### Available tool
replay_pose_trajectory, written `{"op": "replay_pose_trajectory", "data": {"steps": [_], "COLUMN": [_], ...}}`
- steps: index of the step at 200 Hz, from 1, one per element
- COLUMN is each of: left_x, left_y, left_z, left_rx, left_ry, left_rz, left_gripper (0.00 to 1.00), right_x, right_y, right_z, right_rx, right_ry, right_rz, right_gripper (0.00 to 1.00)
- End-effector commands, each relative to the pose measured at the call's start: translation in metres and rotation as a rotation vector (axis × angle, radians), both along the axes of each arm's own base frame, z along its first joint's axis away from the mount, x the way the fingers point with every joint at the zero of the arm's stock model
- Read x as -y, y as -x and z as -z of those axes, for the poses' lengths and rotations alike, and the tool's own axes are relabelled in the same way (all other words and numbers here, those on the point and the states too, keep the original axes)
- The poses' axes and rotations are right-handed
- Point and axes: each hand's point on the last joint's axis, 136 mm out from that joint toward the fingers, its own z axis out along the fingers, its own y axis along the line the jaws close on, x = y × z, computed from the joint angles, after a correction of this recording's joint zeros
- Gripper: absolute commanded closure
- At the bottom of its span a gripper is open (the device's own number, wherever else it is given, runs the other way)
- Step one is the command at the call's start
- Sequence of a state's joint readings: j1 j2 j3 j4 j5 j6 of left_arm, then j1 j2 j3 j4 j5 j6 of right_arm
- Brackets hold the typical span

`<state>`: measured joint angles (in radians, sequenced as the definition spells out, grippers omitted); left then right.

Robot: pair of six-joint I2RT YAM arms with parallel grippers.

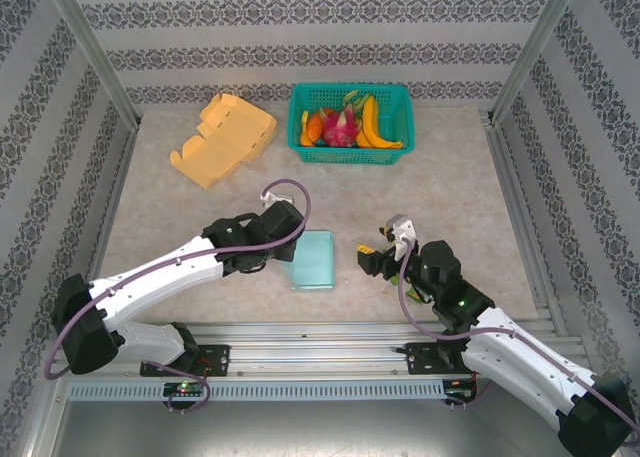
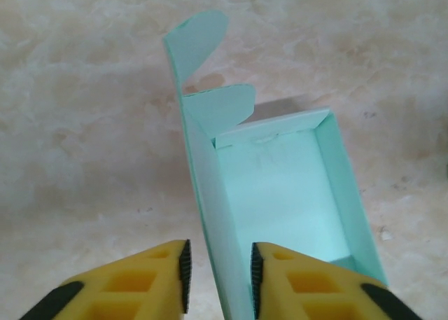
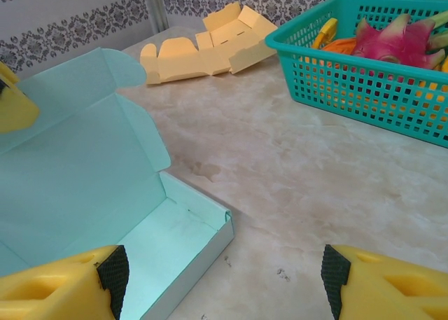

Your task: Fold the paper box

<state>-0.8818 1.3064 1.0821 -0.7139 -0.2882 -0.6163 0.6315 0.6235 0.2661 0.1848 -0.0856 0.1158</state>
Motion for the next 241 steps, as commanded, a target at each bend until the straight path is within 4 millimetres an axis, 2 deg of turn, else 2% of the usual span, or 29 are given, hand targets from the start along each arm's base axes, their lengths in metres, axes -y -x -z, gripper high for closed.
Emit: {"op": "replay_pose_trajectory", "data": {"steps": [1, 26, 57, 77, 85, 87, 89, 92, 111, 127, 149, 170, 201, 241], "left_x": [0.0, -0.001, 0.004, 0.02, 0.029, 0.03, 0.032, 0.035, 0.045, 0.047, 0.048, 0.045, 0.032, 0.032], "left_y": [-0.006, -0.01, -0.022, -0.03, -0.031, -0.031, -0.032, -0.032, -0.035, -0.039, -0.04, -0.046, -0.06, -0.059], "left_z": [-0.008, -0.016, -0.039, -0.055, -0.061, -0.061, -0.063, -0.065, -0.073, -0.074, -0.074, -0.078, -0.089, -0.092], "left_rx": [0.015, 0.029, 0.103, 0.174, 0.204, 0.212, 0.221, 0.234, 0.324, 0.369, 0.378, 0.411, 0.458, 0.518], "left_ry": [-0.024, -0.082, -0.18, -0.249, -0.274, -0.287, -0.296, -0.308, -0.417, -0.468, -0.435, -0.382, -0.281, -0.232], "left_rz": [0.012, 0.04, 0.156, 0.337, 0.425, 0.453, 0.478, 0.514, 0.705, 0.811, 0.933, 0.997, 1.035, 1.136], "left_gripper": [0.8, 1.0, 1.0, 1.0, 1.0, 1.0, 1.0, 1.0, 1.0, 1.0, 1.0, 1.0, 1.0, 1.0], "right_x": [-0.002, -0.002, -0.009, -0.014, -0.015, -0.015, -0.017, -0.017, -0.018, -0.021, -0.028, -0.034, -0.044, -0.056], "right_y": [-0.003, -0.004, -0.003, -0.004, -0.006, -0.007, -0.008, -0.011, -0.022, -0.032, -0.039, -0.049, -0.059, -0.079], "right_z": [-0.023, -0.022, -0.027, -0.033, -0.03, -0.027, -0.038, -0.04, -0.039, -0.046, -0.062, -0.069, -0.066, -0.062], "right_rx": [0.067, 0.075, 0.073, 0.095, 0.104, 0.104, 0.125, 0.135, 0.17, 0.206, 0.296, 0.33, 0.401, 0.471], "right_ry": [-0.016, -0.016, -0.021, -0.006, 0.022, 0.033, 0.028, 0.038, 0.125, 0.13, 0.088, 0.128, 0.197, 0.287], "right_rz": [0.006, 0.008, -0.031, -0.057, -0.061, -0.062, -0.061, -0.057, -0.063, -0.098, -0.197, -0.28, -0.418, -0.511], "right_gripper": [0.25, 0.25, 0.25, 0.24, 0.24, 0.24, 0.23, 0.23, 0.23, 0.24, 0.27, 0.31, 0.4, 0.46]}}
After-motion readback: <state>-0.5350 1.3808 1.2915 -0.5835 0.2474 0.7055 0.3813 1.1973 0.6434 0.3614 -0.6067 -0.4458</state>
